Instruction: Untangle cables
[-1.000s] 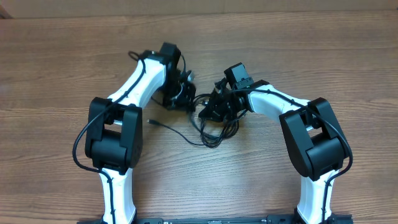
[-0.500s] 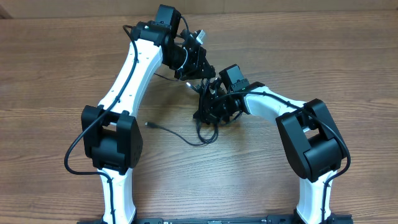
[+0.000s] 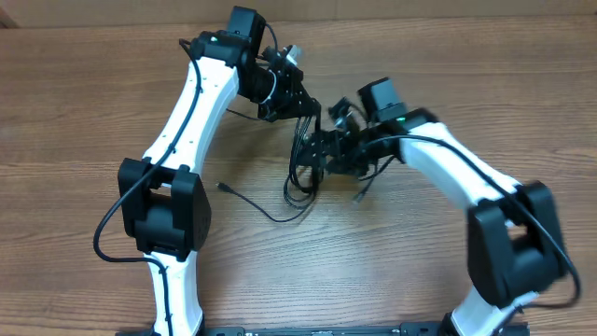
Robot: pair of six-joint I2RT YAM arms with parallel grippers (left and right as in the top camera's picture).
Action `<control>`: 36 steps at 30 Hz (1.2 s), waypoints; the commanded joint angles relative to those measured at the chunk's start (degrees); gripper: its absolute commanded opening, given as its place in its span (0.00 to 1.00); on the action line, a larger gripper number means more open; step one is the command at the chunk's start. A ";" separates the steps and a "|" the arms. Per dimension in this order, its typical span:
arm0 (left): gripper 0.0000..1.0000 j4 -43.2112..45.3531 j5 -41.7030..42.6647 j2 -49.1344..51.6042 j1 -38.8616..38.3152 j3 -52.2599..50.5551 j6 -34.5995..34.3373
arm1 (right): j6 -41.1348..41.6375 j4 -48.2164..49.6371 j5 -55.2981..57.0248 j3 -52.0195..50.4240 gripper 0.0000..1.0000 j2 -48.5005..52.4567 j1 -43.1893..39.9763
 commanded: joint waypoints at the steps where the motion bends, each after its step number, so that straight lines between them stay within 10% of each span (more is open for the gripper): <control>1: 0.04 0.07 5.66 -1.81 0.90 2.01 -3.56 | -3.15 -3.04 3.04 0.92 0.97 -2.58 -2.40; 16: 0.04 -5.46 -2.19 -1.79 0.52 2.01 -44.98 | -24.26 -12.15 4.22 0.07 0.86 -10.21 2.40; 36: 0.04 -6.19 -2.64 -1.79 0.46 2.01 -47.78 | -18.21 -8.79 27.23 -0.26 0.78 -10.34 14.91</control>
